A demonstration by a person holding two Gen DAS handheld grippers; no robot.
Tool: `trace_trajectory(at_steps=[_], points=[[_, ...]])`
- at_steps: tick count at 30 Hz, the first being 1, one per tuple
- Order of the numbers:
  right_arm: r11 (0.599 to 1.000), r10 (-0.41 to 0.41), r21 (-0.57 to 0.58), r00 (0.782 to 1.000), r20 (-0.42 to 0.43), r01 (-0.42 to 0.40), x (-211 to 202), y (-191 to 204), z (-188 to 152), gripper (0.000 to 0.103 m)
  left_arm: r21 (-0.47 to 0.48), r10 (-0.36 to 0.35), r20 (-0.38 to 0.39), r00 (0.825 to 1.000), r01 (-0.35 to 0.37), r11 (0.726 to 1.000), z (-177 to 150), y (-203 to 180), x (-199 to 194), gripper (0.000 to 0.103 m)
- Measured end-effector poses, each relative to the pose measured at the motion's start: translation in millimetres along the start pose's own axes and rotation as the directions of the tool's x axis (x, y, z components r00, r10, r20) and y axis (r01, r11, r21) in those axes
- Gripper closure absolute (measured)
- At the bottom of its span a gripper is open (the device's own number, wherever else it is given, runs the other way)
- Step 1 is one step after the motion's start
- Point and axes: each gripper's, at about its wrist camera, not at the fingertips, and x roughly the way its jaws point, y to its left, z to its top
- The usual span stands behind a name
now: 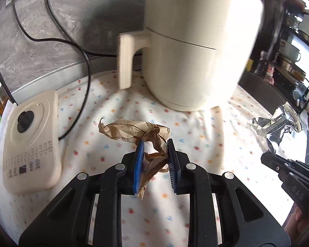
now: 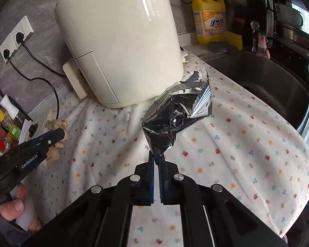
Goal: Collect trash
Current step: 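Carry the brown paper and foil wrapper in both grippers over the white bucket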
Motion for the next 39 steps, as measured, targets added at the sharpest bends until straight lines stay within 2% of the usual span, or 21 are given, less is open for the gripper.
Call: trace_trajectory(at_steps=[8, 17, 31, 39], points=[[0.998, -0.041, 0.049, 0.999, 0.024, 0.040, -62.3, -41.1, -37.9, 0.099, 0.068, -0.074, -0.005, 0.997, 0.075, 0.995, -23.6, -57.4, -27.9, 0.080], [0.986, -0.110, 0.129, 0.992, 0.059, 0.102, -127.6, -93.2, -80.2, 0.099, 0.154, -0.166, -0.006, 0.986, 0.165, 0.974, -56.0, -128.3, -63.6, 0.080], [0.948, -0.209, 0.261, 0.975, 0.082, 0.181, -212.6, -163.2, -154.6, 0.099, 0.267, -0.274, -0.048, 0.961, 0.276, 0.923, -112.8, -219.0, -104.9, 0.080], [0.920, -0.257, 0.321, 0.965, 0.059, 0.226, -241.7, -197.0, -198.7, 0.099, 0.313, -0.315, -0.094, 0.944, 0.329, 0.891, -152.8, -263.4, -115.8, 0.080]])
